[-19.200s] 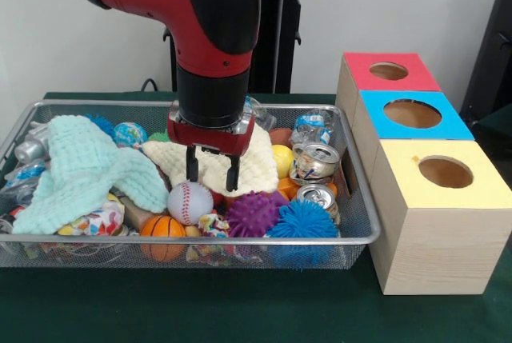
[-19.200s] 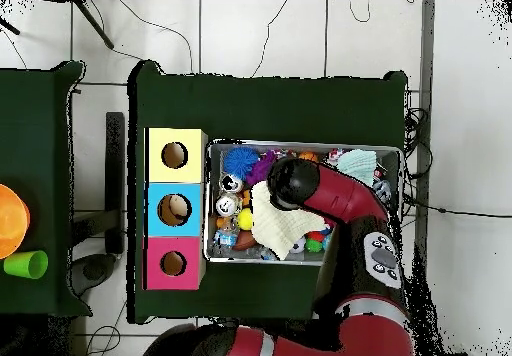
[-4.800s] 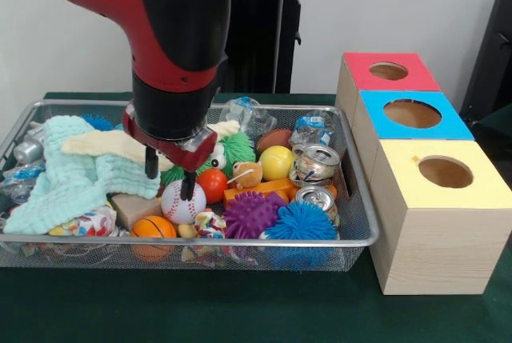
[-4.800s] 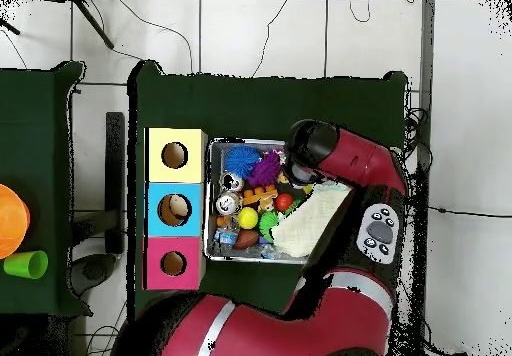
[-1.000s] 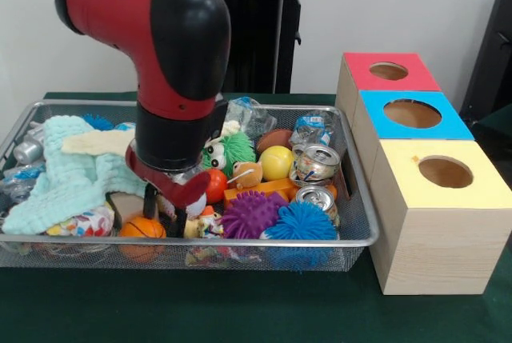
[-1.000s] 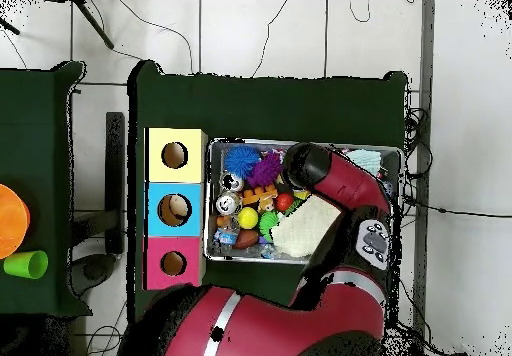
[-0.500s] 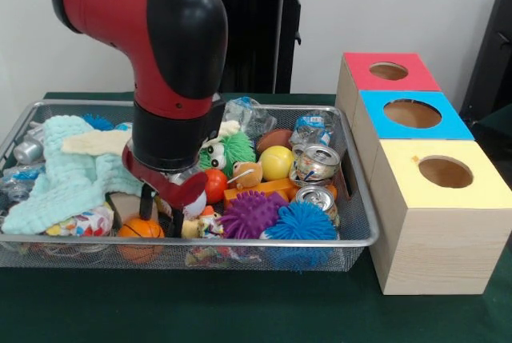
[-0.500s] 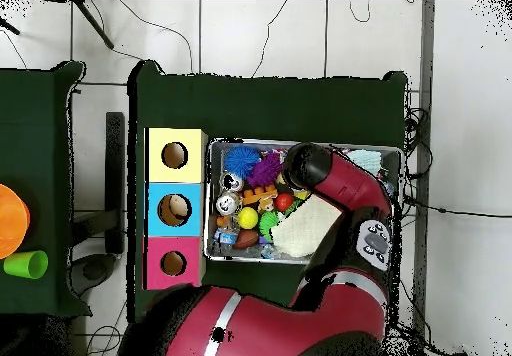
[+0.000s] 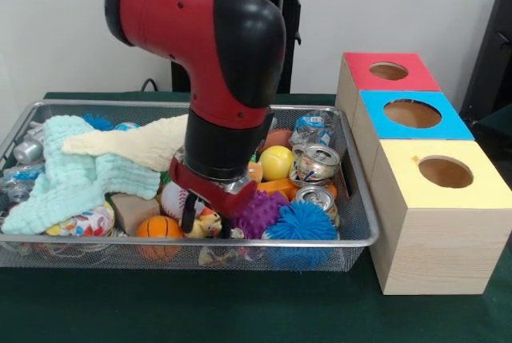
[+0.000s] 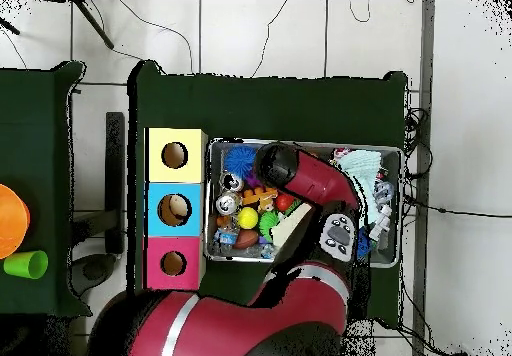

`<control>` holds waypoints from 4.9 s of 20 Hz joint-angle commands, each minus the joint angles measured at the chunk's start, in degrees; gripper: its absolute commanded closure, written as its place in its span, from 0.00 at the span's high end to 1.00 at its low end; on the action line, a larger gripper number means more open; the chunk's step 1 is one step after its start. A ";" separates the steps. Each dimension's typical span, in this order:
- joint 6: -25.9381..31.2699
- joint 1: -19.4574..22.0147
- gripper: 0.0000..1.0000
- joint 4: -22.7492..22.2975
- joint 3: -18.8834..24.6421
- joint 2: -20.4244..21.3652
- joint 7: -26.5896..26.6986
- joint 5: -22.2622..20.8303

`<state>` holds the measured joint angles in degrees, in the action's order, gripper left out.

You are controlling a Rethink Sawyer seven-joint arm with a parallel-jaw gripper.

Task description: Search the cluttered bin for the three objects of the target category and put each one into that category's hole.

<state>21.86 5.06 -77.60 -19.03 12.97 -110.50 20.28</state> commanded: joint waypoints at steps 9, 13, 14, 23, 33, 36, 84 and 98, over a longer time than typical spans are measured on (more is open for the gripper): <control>-18.19 2.71 1.00 -17.30 12.05 0.74 -15.26 0.95; -18.85 3.64 1.00 -21.67 12.79 4.04 -15.07 1.12; -18.29 3.44 1.00 -22.76 12.56 5.07 -15.09 1.42; -16.62 2.12 1.00 -27.77 13.24 8.93 -15.67 3.40; -18.60 4.65 1.00 -24.89 15.25 5.70 -12.71 3.43; -20.16 5.44 1.00 -24.10 15.93 4.30 -12.42 2.91; -23.48 7.73 0.00 -14.01 17.85 -6.03 -9.61 3.21; -8.03 1.98 0.00 -10.79 9.15 -4.56 -10.78 8.77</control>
<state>1.09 8.97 -92.52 -11.38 16.33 -110.50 25.27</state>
